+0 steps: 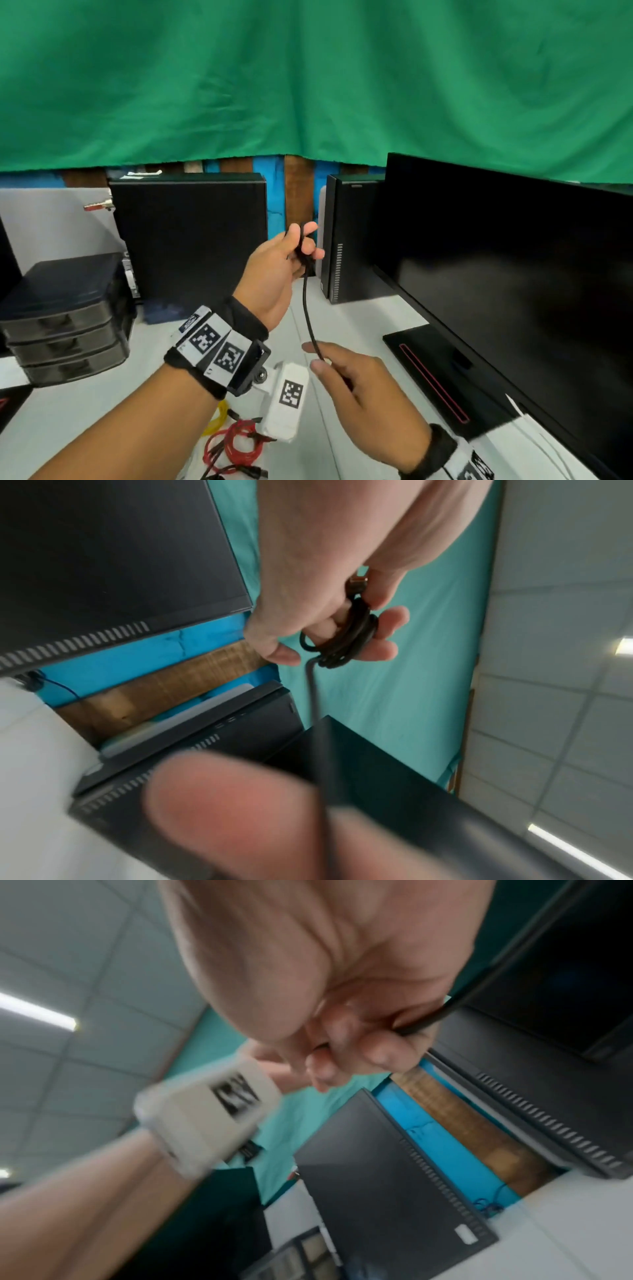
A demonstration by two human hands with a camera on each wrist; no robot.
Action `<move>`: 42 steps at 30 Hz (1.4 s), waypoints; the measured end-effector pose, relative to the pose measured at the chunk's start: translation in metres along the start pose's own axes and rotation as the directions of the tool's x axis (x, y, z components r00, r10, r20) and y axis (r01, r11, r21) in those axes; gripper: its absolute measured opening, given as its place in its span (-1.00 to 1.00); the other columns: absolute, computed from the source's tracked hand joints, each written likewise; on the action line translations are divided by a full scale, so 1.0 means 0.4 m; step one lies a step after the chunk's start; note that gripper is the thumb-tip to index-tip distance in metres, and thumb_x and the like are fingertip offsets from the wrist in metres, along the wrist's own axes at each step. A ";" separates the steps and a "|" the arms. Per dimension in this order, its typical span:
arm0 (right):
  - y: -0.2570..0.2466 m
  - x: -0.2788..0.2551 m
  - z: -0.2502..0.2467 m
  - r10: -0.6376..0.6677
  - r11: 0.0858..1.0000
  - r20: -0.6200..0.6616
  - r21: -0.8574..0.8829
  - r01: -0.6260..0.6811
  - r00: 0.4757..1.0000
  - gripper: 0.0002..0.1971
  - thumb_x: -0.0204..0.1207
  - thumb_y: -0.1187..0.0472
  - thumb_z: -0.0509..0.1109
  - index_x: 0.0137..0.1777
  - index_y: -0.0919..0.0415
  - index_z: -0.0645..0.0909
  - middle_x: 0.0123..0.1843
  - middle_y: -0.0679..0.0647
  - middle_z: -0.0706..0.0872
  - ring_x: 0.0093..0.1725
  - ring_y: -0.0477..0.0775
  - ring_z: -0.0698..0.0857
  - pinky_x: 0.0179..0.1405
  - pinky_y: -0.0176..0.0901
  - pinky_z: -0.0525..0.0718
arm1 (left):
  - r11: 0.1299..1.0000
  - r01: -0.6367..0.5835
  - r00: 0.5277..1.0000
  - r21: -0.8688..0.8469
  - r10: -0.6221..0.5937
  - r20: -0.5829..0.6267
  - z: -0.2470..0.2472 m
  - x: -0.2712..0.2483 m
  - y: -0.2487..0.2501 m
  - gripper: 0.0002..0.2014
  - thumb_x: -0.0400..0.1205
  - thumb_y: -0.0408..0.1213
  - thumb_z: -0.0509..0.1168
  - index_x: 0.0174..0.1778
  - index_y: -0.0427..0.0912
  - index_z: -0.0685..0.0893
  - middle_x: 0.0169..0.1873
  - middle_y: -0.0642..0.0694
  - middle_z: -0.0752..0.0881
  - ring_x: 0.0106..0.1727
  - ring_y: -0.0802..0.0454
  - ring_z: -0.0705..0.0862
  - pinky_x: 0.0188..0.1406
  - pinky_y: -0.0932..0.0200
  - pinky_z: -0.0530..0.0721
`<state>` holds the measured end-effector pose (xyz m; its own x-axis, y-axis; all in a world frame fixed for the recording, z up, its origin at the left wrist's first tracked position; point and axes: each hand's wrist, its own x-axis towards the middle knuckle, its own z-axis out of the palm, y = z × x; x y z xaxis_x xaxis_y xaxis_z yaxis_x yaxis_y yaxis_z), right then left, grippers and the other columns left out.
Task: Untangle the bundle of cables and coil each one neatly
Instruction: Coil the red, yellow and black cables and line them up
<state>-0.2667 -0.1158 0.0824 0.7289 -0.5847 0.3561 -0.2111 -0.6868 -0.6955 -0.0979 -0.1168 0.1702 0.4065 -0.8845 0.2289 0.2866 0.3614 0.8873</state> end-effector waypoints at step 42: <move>-0.120 -0.051 -0.010 -0.149 0.953 -0.216 0.228 0.198 0.965 -0.78 0.67 0.14 0.31 -0.17 0.07 0.72 -0.42 -0.25 0.62 -0.40 -0.22 0.55 -0.33 -0.53 0.44 | 0.931 0.052 0.920 0.362 -0.186 0.346 -0.157 -0.365 -0.042 -0.44 0.81 0.04 0.00 -0.26 0.00 0.86 -0.58 -0.15 0.40 -0.42 -0.05 0.56 -0.06 0.32 0.57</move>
<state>-0.2740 -0.0729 0.1110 0.5941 -0.5555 0.5818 0.0913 -0.6720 -0.7349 -0.1075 0.0248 0.0967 0.0205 -0.9827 0.1838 -0.0256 0.1833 0.9827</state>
